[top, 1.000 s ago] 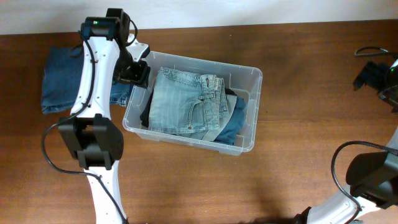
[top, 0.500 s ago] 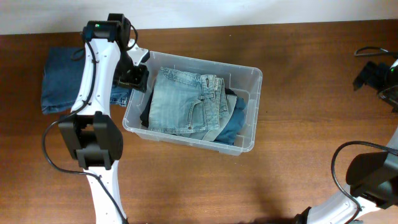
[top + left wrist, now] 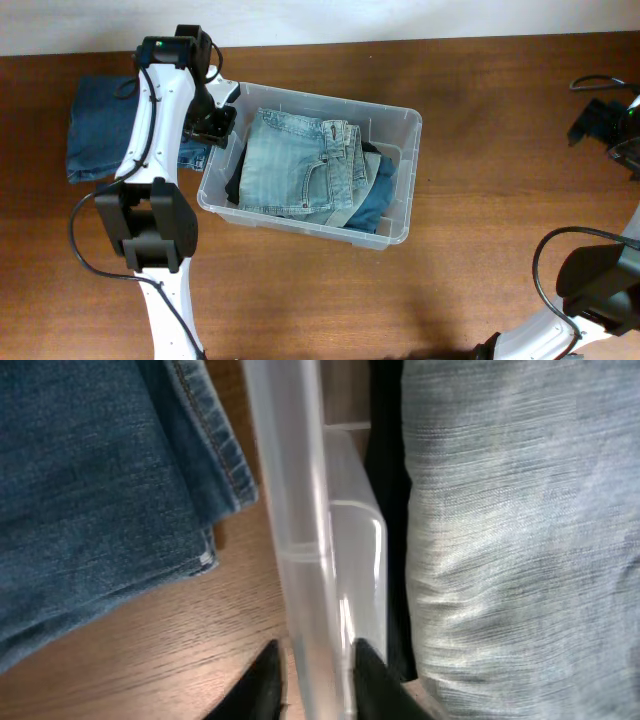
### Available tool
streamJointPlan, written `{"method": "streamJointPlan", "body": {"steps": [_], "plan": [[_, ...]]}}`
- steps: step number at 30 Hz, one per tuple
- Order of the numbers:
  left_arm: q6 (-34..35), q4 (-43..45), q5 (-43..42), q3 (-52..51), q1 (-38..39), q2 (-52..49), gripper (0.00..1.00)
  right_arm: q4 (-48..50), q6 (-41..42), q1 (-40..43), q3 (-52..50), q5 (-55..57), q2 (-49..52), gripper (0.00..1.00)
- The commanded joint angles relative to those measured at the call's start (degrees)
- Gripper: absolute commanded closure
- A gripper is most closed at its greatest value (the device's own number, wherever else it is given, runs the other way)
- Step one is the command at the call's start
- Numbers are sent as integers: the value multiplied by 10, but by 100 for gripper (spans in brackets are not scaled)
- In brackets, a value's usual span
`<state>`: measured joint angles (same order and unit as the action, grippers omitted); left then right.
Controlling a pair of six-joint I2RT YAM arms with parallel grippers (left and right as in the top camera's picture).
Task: Pack container
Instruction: 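Tuck the jeans' left edge inside the bin wall with the left gripper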
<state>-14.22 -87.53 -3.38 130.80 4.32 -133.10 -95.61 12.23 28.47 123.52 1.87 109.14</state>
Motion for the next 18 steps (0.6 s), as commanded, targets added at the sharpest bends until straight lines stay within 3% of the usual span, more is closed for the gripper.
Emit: {"method": "streamJointPlan", "body": {"steps": [1, 5, 18], "plan": [[22, 1, 13, -3, -4, -1, 88, 0, 7, 1, -1, -1, 0, 2], [50, 0, 13, -3, -4, -1, 99, 0, 7, 1, -1, -1, 0, 2], [236, 0, 12, -3, -4, -1, 99, 0, 7, 1, -1, -1, 0, 2]]}}
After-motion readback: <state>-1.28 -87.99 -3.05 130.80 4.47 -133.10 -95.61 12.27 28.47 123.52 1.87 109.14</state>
